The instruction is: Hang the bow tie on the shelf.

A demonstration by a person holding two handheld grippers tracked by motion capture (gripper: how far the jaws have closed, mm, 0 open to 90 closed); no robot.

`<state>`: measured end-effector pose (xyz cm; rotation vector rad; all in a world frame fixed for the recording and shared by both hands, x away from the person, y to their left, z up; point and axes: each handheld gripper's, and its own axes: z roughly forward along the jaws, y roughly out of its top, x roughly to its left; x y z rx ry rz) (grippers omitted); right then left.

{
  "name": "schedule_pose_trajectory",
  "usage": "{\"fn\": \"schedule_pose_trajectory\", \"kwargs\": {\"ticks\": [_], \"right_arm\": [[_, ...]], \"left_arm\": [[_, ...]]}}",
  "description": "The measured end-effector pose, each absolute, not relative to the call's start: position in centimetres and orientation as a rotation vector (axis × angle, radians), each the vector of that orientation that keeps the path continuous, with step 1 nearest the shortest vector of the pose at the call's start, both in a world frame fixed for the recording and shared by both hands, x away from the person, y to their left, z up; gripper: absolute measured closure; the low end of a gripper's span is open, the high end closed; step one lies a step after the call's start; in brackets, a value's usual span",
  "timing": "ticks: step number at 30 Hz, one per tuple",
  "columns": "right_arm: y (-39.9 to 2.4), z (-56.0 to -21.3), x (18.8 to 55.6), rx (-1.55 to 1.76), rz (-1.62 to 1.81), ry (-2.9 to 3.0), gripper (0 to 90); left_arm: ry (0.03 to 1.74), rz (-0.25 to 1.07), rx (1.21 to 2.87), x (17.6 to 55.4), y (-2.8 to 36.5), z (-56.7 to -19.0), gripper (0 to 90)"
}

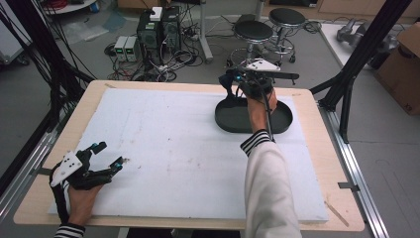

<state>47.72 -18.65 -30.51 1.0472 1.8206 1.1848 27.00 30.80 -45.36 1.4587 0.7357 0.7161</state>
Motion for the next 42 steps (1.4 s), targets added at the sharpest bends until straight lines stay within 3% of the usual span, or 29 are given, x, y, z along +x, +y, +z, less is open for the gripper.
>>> {"fn": "schedule_pose_trajectory", "kwargs": {"ticks": [18,42], "right_arm": [[-19.1,-30.8,48.0,1.071,1.126,1.84,77.1],[-19.2,-30.9,46.9,1.018,1.043,1.854,66.9]], "left_arm": [[0.735,0.717,1.46,27.0,30.8,-45.4,15.7],[0.732,0.717,1.459,27.0,30.8,-45.4,15.7]]}}
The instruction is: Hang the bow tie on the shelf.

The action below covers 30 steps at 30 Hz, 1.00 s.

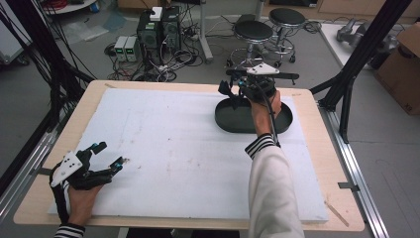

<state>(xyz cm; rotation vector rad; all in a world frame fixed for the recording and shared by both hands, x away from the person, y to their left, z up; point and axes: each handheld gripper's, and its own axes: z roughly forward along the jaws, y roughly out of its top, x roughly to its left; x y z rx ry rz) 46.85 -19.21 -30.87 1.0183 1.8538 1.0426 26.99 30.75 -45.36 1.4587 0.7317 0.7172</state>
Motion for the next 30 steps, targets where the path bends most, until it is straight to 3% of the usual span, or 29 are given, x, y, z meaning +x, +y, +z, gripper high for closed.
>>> {"fn": "schedule_pose_trajectory", "kwargs": {"ticks": [14,30], "right_arm": [[-19.3,-29.0,44.6,0.988,1.119,1.856,58.9],[-20.9,-25.8,38.7,0.861,1.391,1.825,47.8]], "left_arm": [[0.728,0.72,1.466,27.0,30.8,-45.3,15.7],[0.727,0.725,1.467,26.9,30.7,-45.4,15.5]]}}
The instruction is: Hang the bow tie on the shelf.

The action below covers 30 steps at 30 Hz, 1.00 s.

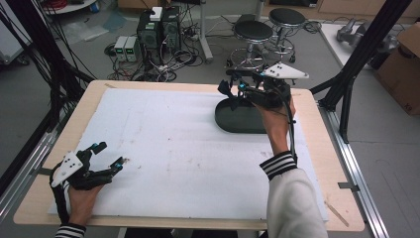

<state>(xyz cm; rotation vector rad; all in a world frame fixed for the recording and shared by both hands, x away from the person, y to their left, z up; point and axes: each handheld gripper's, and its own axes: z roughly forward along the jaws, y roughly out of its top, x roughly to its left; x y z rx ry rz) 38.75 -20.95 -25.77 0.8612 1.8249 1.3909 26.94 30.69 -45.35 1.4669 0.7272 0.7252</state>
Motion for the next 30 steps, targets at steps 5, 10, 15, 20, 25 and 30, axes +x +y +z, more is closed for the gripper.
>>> {"fn": "schedule_pose_trajectory", "kwargs": {"ticks": [5,10,15,20,25,30], "right_arm": [[-22.1,-26.4,36.6,0.83,1.399,1.814,43.7],[-23.7,-27.2,34.6,0.825,1.431,1.803,42.1],[-25.1,-28.0,32.6,0.832,1.458,1.794,38.4],[-25.9,-29.0,30.8,0.825,1.446,1.792,34.5],[-26.7,-30.5,29.2,0.835,1.486,1.75,30.6],[-27.5,-32.7,27.7,0.851,1.512,1.709,25.5]], "left_arm": [[0.726,0.726,1.468,26.9,30.7,-45.4,15.4],[0.723,0.729,1.475,26.9,30.7,-45.3,15.3],[0.723,0.728,1.474,26.9,30.6,-45.3,15.3],[0.724,0.73,1.478,26.9,30.5,-45.3,15.1],[0.719,0.735,1.487,26.9,30.5,-45.3,14.9],[0.717,0.738,1.491,26.9,30.4,-45.3,14.9]]}}
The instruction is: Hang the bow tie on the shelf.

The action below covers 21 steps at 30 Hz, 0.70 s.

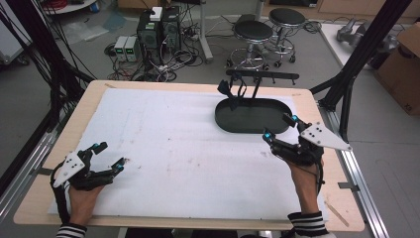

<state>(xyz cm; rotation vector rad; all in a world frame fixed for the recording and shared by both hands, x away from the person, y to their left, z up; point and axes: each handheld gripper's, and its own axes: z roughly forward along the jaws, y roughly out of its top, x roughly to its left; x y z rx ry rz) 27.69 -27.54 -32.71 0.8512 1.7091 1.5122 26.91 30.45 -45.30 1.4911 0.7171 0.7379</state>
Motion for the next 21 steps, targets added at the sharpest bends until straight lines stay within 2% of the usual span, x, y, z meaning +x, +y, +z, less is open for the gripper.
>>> {"fn": "schedule_pose_trajectory", "kwargs": {"ticks": [7,17,21], "right_arm": [[-28.4,-37.0,26.7,0.905,1.61,1.65,19.9],[-28.0,-41.7,26.0,0.925,1.489,1.616,12.3],[-27.9,-43.8,26.1,0.961,1.444,1.624,12.3]], "left_arm": [[0.717,0.741,1.495,26.9,30.4,-45.3,14.9],[0.719,0.74,1.493,26.9,30.4,-45.3,14.9],[0.722,0.74,1.493,26.9,30.5,-45.3,15.0]]}}
